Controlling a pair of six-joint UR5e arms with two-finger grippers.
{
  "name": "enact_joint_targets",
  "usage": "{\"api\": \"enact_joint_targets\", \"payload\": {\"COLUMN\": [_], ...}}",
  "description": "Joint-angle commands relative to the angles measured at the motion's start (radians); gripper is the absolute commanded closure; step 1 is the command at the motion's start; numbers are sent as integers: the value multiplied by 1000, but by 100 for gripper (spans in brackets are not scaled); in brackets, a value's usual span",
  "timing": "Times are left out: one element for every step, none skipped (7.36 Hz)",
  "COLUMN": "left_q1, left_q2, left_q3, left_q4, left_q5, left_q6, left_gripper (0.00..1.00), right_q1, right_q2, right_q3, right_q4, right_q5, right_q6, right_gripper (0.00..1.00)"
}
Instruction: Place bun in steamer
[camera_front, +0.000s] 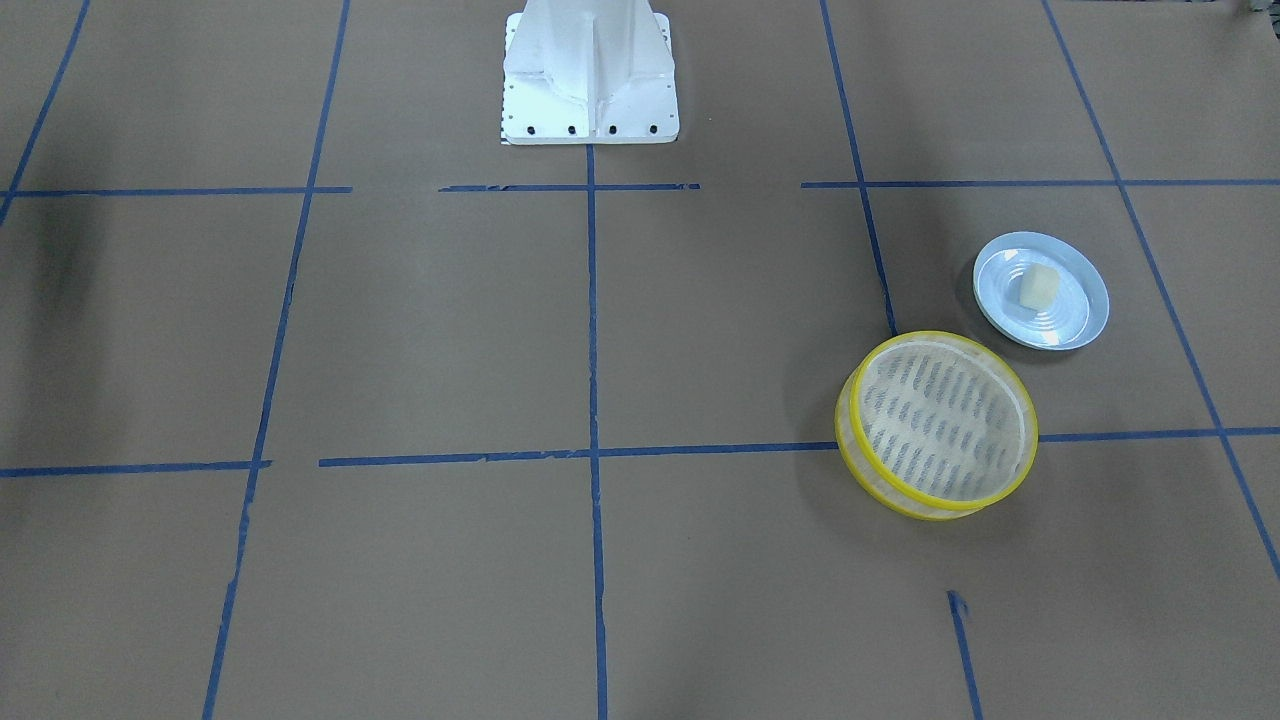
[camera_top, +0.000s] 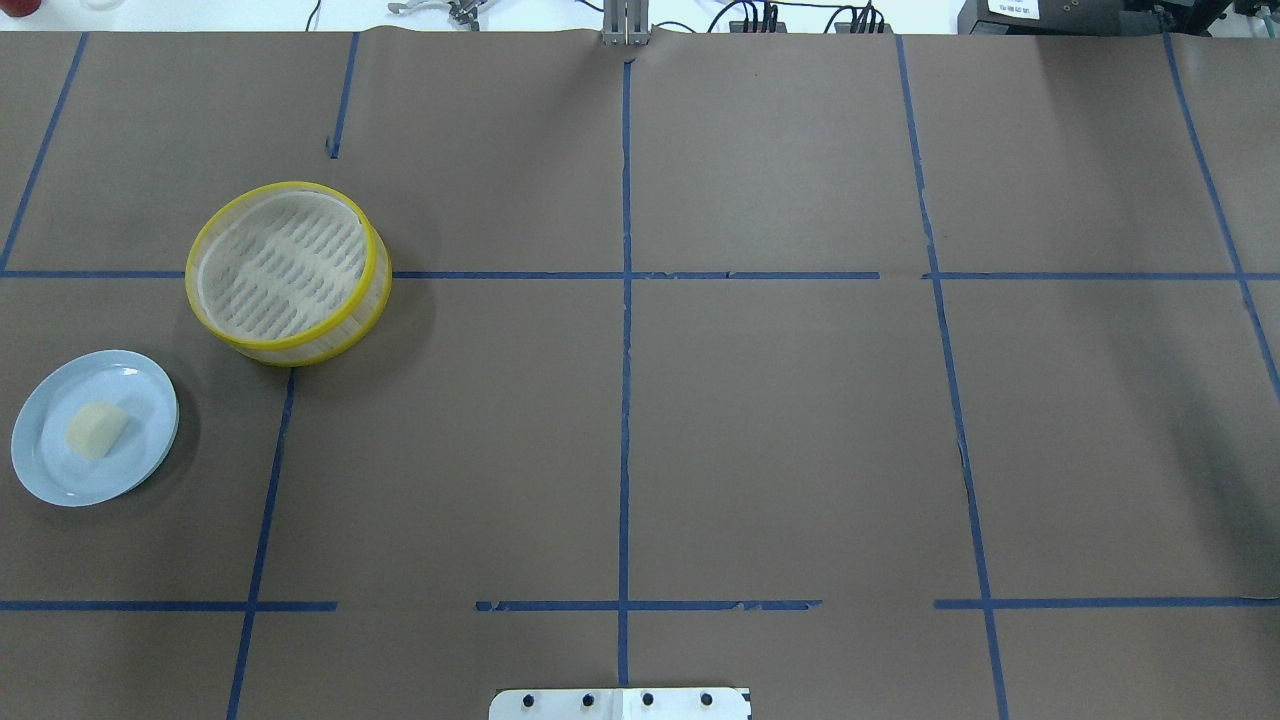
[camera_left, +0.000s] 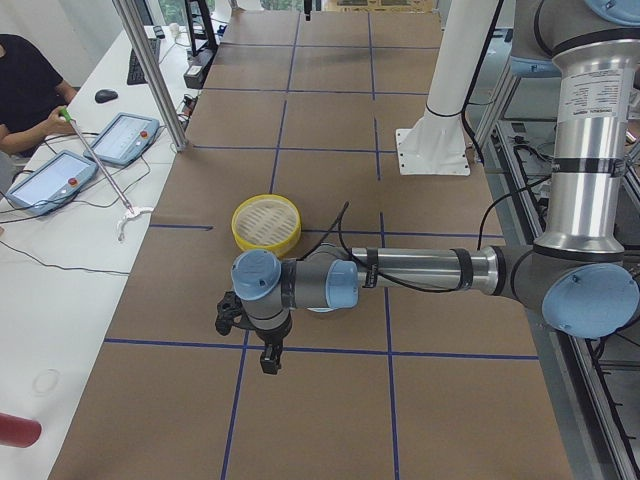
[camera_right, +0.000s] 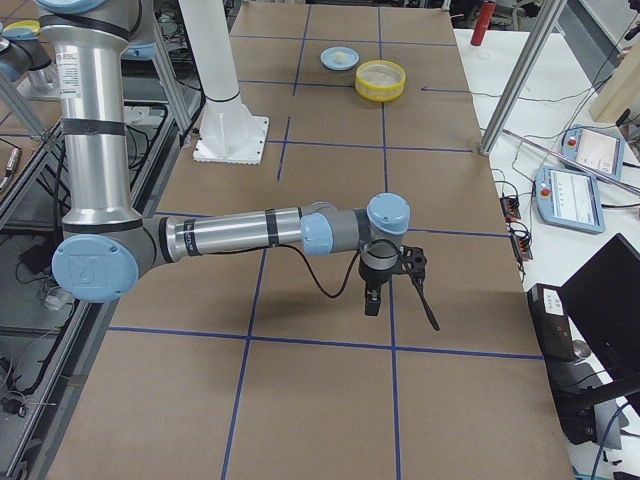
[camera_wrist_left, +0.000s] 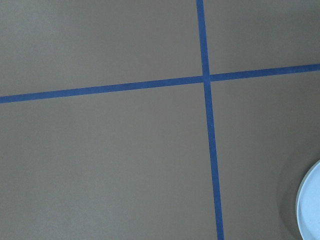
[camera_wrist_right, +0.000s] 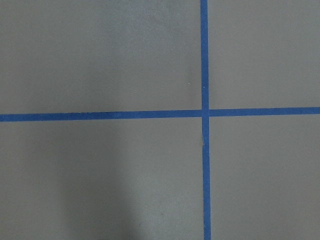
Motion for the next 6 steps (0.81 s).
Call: {"api": "enact_joint_targets", "payload": {"left_q1": [2,2,2,2,2,8], "left_q2": [-6,-12,-26,-27,-27,-24], "left_q3": [-6,-6,-21,-49,-72,-139], "left_q4": [3,-4,-29,-40,-40,-41], "left_q5": [6,2,3,3,9,14], "left_q6": [7,8,7,-1,1,-52], "left_gripper": [0,0,0,0,0,0], "right_q1": [0,-1,0,0,-1,-1], "right_q2": [0,0,0,0,0,0], "right_q3": [0,0,0,0,0,0], "right_q4": [0,0,0,0,0,0], "right_q5": [0,0,0,0,0,0], "right_q6": [0,0,0,0,0,0], "right_gripper": [0,0,0,0,0,0]}}
